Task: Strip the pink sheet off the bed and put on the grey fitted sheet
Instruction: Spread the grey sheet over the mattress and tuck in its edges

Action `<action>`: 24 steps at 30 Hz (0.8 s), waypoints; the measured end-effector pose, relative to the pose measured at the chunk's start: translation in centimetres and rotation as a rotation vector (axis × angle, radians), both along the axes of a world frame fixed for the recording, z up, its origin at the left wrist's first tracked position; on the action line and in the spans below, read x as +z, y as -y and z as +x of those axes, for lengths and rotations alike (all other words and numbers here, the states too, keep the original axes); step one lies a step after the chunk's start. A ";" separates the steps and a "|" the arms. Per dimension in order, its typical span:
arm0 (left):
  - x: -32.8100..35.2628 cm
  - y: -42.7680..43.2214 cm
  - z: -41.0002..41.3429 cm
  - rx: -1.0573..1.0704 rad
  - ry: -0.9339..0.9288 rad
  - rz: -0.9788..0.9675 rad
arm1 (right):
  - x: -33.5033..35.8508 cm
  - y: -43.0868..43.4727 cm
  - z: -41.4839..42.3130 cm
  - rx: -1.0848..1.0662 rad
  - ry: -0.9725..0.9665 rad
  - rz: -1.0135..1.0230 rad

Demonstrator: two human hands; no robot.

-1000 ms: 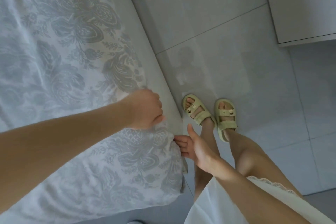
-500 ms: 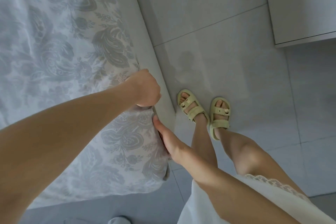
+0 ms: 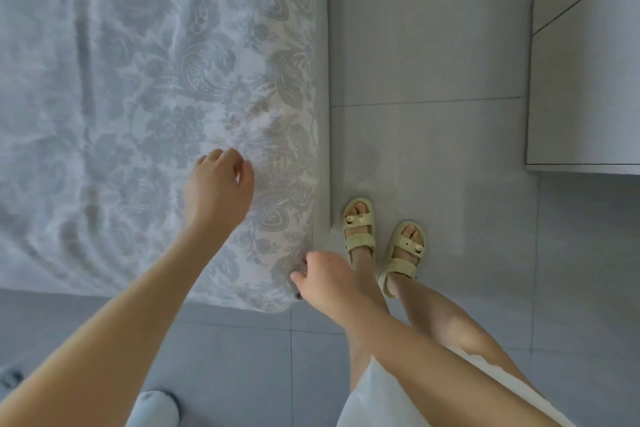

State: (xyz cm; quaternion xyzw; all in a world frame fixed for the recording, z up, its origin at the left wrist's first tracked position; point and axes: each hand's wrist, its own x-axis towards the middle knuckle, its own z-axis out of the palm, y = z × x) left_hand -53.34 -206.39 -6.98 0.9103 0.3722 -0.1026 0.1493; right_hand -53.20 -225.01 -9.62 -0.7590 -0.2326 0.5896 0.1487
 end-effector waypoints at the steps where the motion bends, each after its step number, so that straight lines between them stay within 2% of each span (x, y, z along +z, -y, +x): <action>1: 0.3 0.3 -1.4 0.111 -0.054 -0.015 | 0.5 -0.4 -0.3 0.114 0.057 0.010; 4: 0.4 1.7 -5.5 0.328 -0.187 -0.088 | 1.0 -1.5 -1.0 0.360 0.163 0.076; 10: -0.4 4.6 -10.3 0.637 -0.148 -0.233 | 1.7 -2.4 -1.4 0.472 0.224 0.047; 17: -0.7 6.6 -14.0 0.603 -0.125 -0.324 | 1.3 -1.1 -3.6 0.624 0.367 -0.080; 21: -0.9 6.4 -16.8 0.767 0.021 -0.345 | 2.7 -3.1 -3.0 0.701 0.502 -0.107; 24: -1.1 4.9 -19.0 0.924 0.140 -0.314 | 4.8 -5.2 -2.9 0.650 0.715 0.018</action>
